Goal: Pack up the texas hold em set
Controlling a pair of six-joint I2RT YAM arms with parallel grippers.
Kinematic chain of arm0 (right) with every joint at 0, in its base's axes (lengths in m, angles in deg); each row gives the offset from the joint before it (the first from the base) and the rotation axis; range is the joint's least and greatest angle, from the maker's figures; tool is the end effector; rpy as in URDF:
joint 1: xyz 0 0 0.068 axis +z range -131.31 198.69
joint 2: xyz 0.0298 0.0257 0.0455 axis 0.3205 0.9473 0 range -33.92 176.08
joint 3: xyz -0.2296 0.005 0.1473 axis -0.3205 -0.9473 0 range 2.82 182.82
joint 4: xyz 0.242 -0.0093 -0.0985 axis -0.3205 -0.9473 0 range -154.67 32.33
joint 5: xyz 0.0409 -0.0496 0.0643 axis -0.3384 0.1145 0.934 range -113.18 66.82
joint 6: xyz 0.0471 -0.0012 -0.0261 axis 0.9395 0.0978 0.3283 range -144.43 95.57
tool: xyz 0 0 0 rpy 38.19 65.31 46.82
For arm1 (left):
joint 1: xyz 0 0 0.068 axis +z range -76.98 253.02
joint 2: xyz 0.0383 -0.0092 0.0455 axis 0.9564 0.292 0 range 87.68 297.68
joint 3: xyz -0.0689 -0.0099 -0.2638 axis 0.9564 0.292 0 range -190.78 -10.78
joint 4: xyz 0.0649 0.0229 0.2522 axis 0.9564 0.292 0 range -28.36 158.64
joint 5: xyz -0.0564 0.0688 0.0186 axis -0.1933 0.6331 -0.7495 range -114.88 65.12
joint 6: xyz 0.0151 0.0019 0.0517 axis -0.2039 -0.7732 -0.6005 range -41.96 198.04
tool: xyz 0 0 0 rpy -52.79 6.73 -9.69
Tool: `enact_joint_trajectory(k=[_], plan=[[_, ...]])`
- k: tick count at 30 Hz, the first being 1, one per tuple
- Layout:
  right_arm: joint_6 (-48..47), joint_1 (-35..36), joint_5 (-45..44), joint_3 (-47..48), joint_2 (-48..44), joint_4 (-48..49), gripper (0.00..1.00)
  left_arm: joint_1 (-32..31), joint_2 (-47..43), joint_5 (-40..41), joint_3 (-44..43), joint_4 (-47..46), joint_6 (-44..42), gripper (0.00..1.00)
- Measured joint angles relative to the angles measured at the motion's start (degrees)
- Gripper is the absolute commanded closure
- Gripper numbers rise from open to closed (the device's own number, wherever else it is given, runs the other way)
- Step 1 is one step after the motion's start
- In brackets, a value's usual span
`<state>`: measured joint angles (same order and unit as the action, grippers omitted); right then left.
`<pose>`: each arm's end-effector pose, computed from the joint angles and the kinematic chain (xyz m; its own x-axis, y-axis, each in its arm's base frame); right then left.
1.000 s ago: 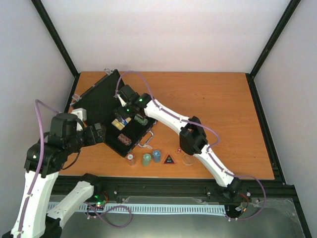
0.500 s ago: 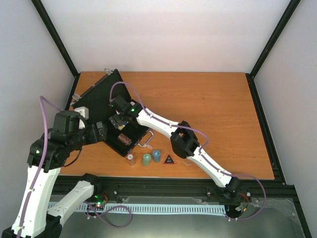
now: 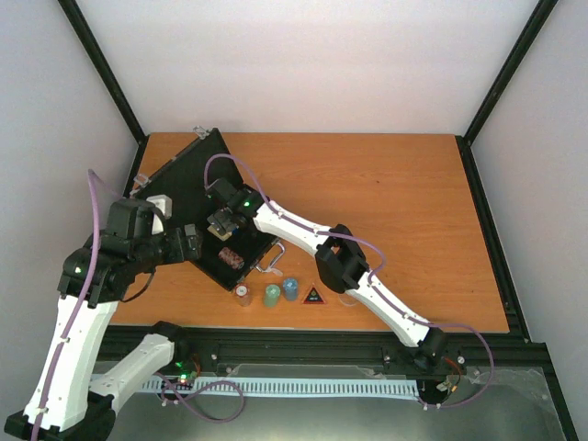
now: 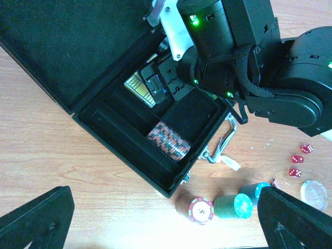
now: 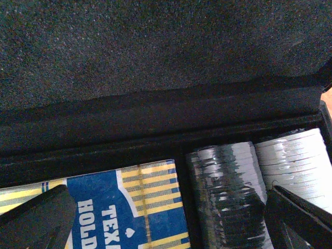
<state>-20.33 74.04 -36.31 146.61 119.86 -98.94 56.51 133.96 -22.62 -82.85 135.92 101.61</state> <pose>0.3346 0.4696 0.1621 -0.4939 -0.5921 -0.6368 -0.6867 0.7148 -0.1320 0.1007 -0.0283 0.3829 -0.7615 -0.1910 -0.6194 -0.0497 0.9700 -0.2380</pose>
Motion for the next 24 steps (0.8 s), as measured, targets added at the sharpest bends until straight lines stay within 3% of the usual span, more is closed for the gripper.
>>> enact_joint_trajectory(k=[14, 24], plan=[[-2.49, -0.09, 0.46, -1.29, -1.57, -1.03, 0.00, 0.00, -0.63, -0.39, 0.35, -0.15, -0.48, 0.00], [-2.67, -0.17, 12.68, -7.06, -11.78, -3.89, 0.00, 0.00, -1.81, -0.35, 0.35, -0.24, -0.24, 0.00]])
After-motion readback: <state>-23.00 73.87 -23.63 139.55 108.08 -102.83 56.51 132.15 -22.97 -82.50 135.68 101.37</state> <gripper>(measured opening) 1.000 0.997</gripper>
